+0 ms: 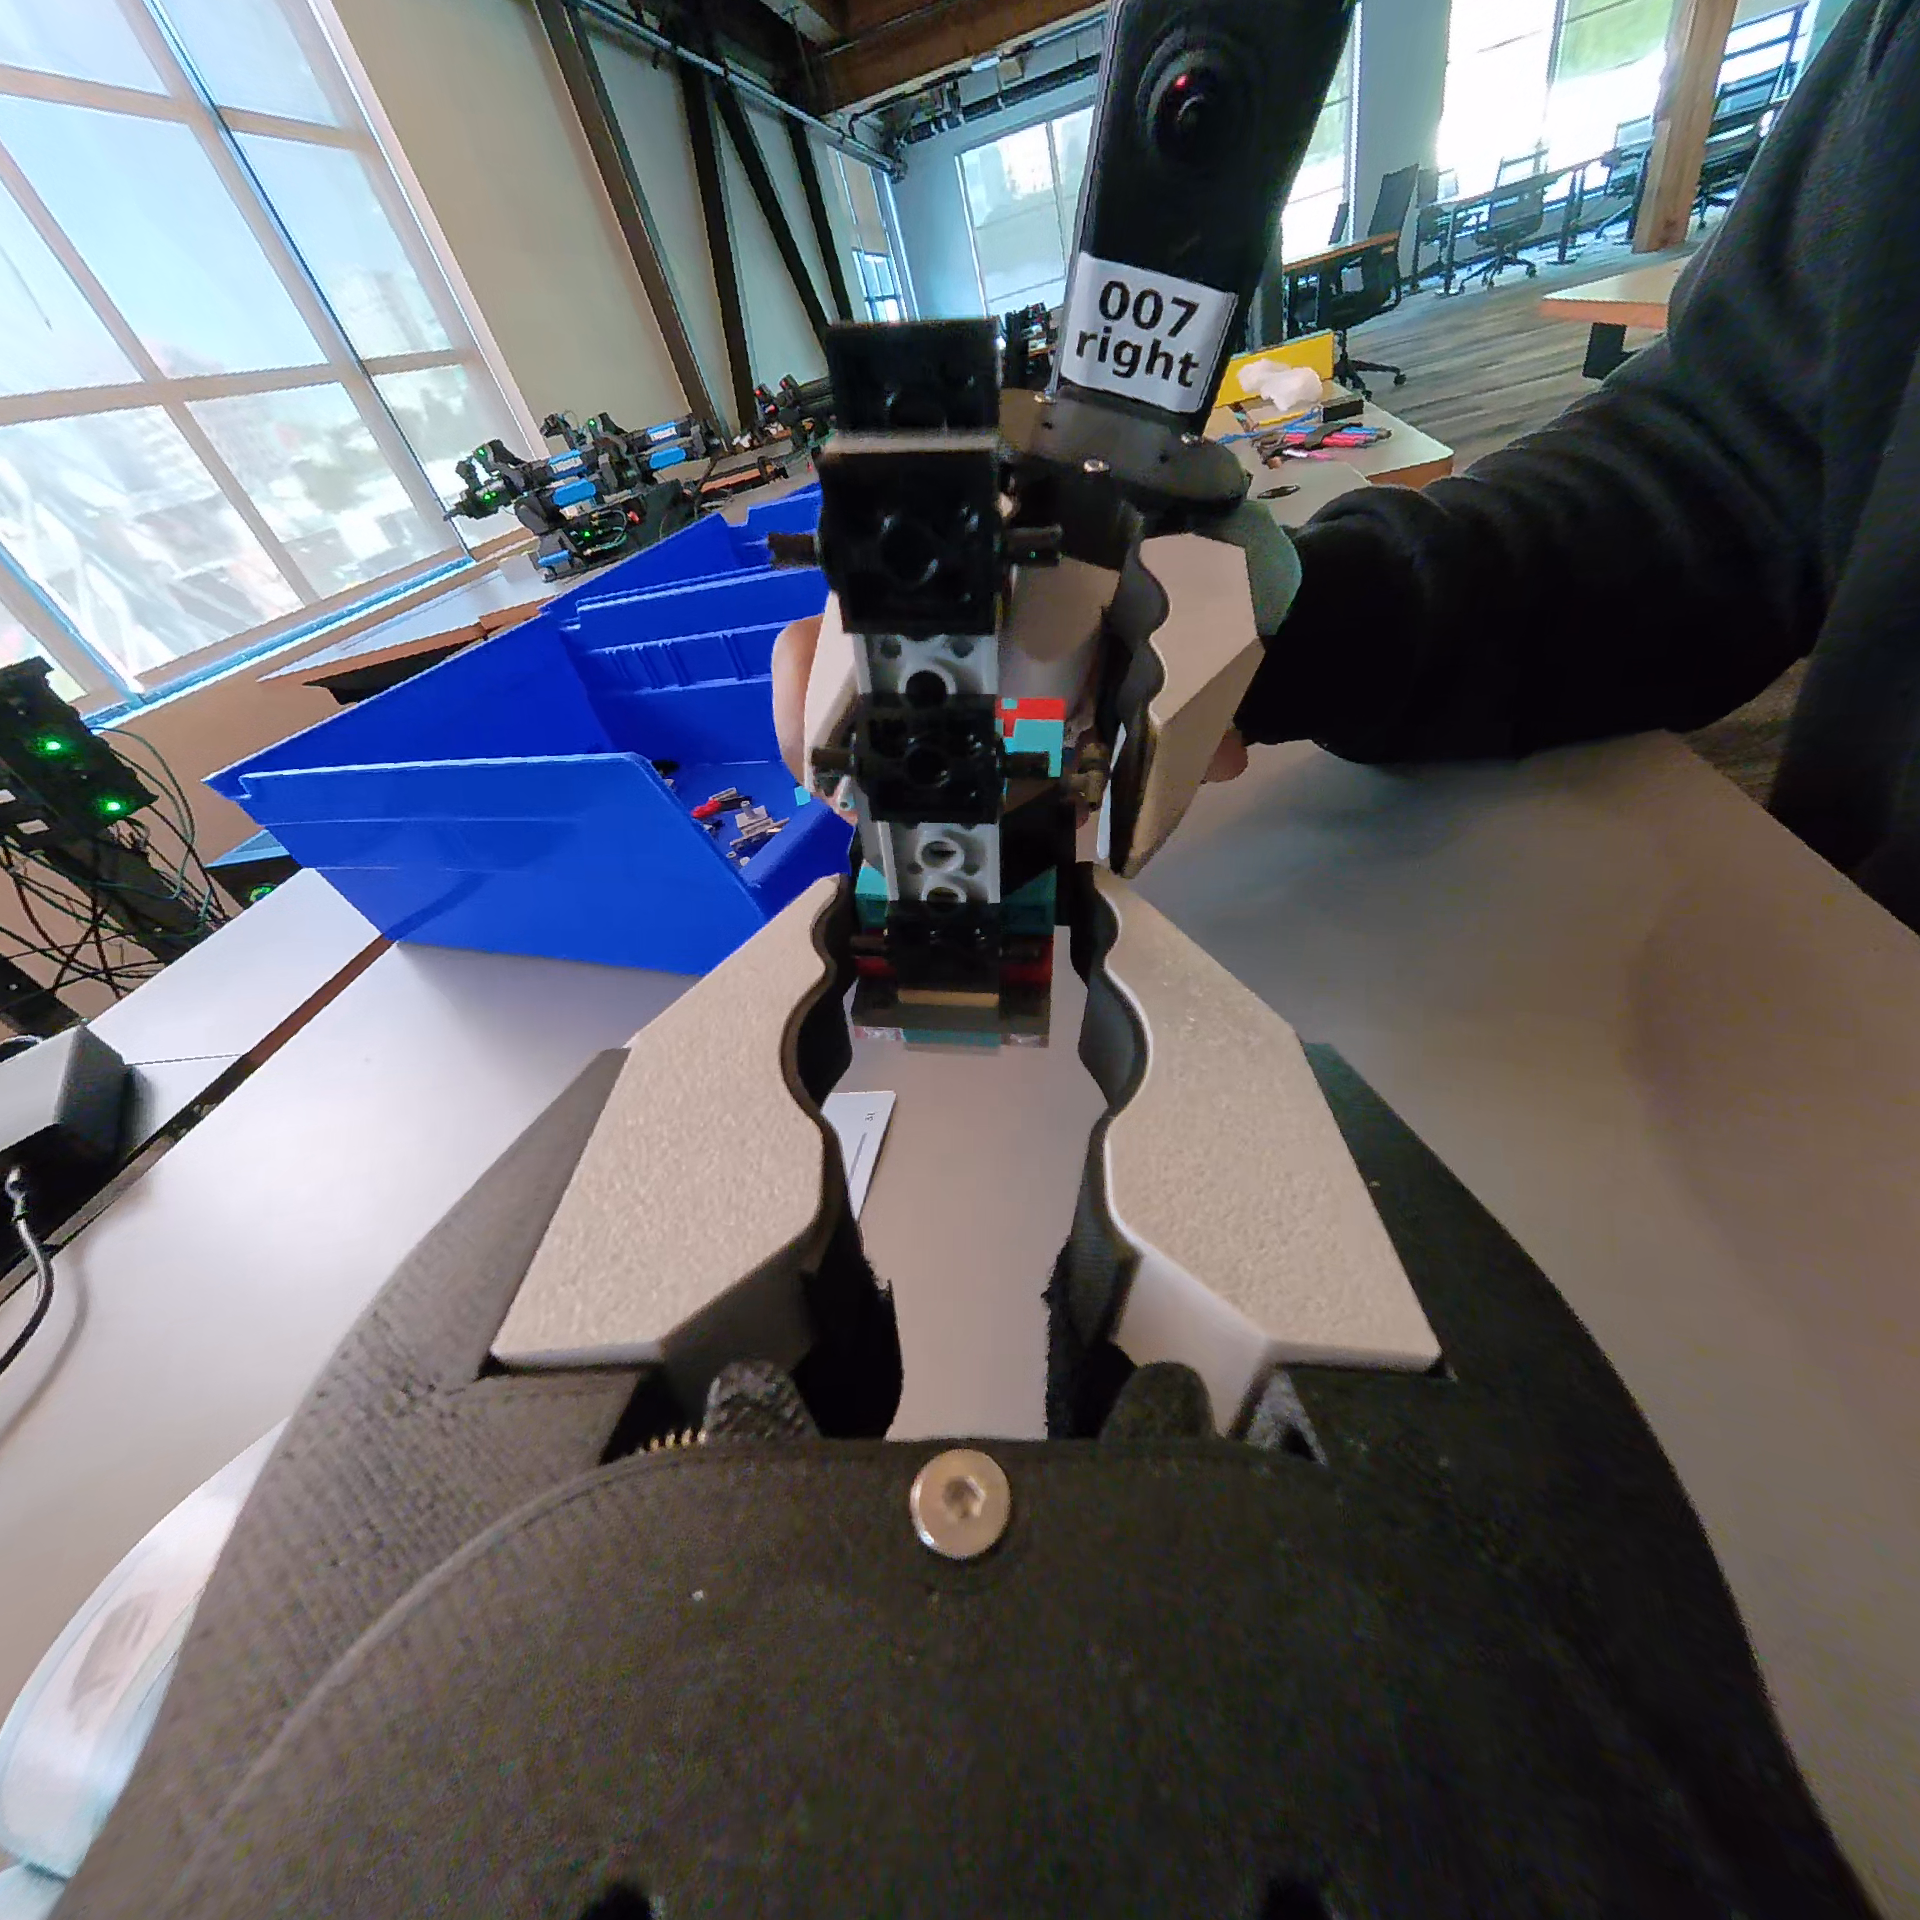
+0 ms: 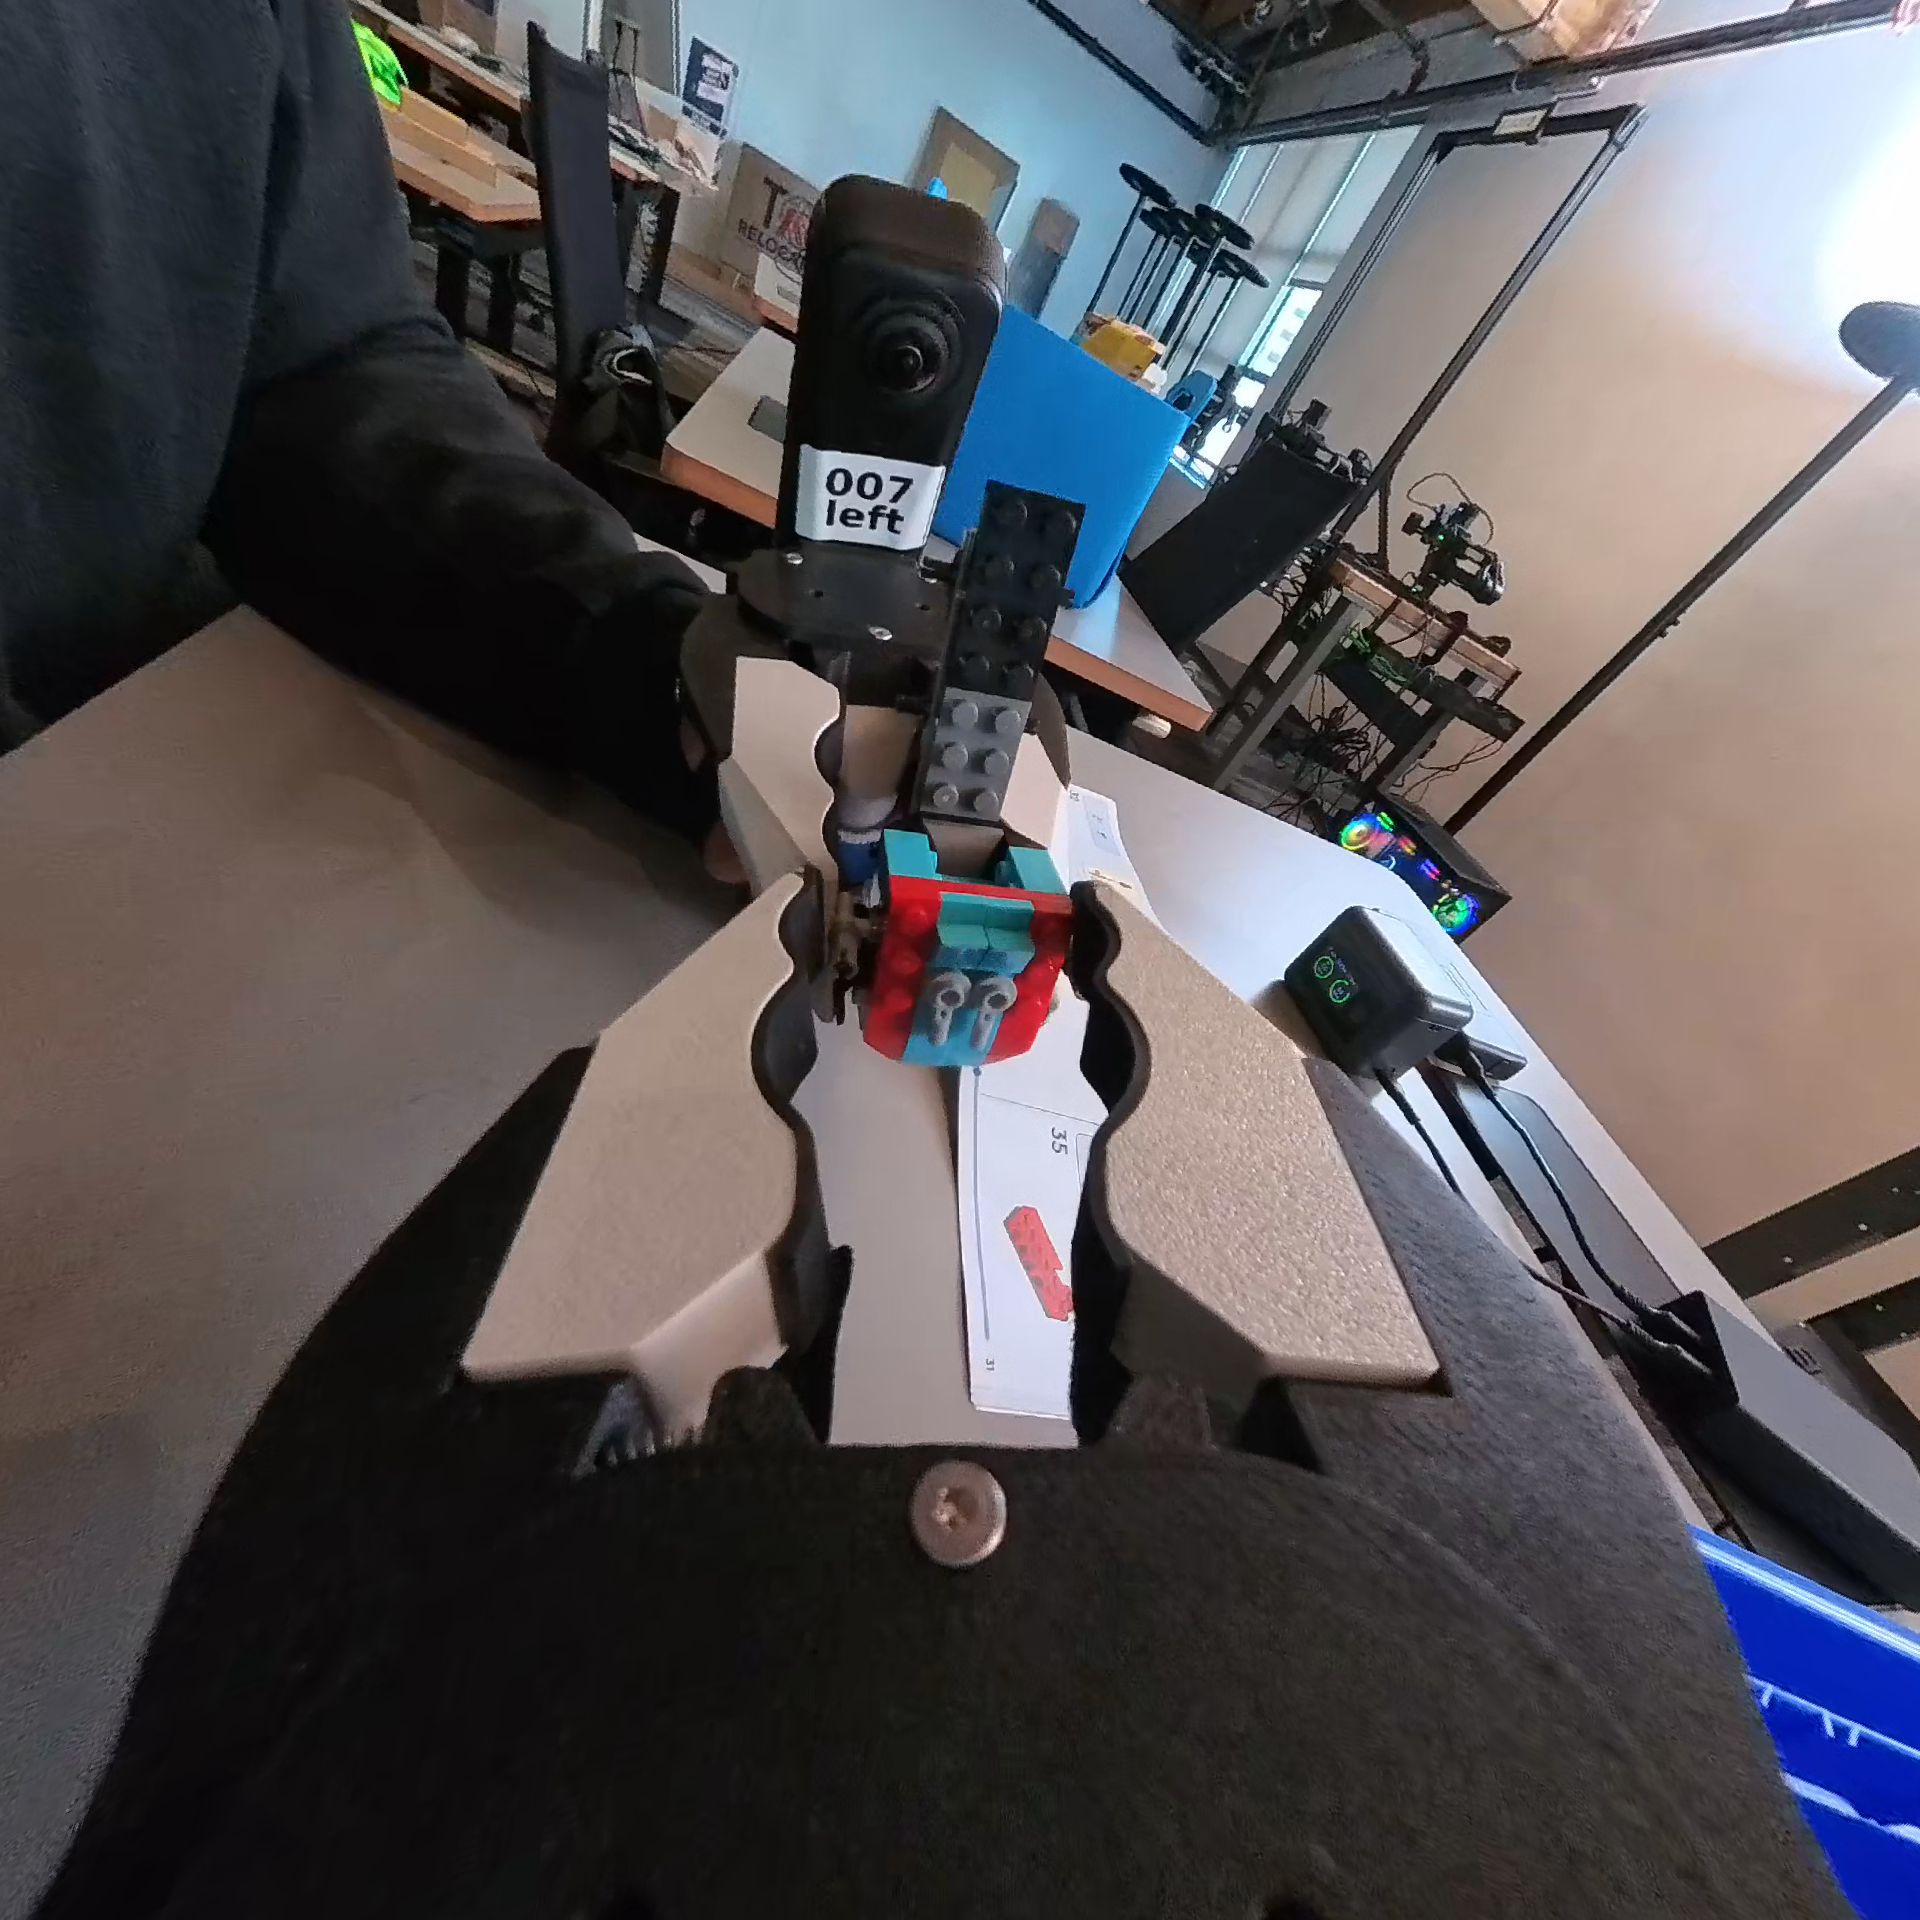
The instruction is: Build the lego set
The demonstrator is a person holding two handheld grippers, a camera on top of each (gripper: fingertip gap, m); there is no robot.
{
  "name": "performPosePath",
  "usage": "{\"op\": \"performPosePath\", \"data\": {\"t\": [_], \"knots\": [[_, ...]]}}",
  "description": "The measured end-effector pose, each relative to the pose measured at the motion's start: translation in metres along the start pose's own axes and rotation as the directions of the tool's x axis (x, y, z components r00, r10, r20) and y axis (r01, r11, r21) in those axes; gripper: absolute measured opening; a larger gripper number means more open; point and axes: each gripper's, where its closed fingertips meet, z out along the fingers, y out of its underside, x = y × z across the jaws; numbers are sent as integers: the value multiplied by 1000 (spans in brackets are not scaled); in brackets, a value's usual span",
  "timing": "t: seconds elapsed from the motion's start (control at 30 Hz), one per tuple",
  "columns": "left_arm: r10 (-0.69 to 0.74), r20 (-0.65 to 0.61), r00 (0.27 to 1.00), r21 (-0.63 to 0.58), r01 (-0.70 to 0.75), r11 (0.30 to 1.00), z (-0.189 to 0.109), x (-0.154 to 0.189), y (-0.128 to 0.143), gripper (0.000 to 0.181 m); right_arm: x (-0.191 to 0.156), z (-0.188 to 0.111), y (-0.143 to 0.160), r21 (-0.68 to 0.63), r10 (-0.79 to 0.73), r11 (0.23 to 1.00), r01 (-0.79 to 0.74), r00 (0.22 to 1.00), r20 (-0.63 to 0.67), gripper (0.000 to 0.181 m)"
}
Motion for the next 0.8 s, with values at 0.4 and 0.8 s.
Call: {"op": "performPosePath", "data": {"t": [0.4, 0.8], "knots": [[48, 24, 999, -8, -48, 999, -1, -1, 1, 40, 0, 1, 0, -1, 7, 1000, -7, 1000, 12, 46], [51, 59, 997, -24, -50, 998, -3, -8, 2, 39, 5, 4, 3, -18, 80, 997, -80, 997, 4, 46]]}}
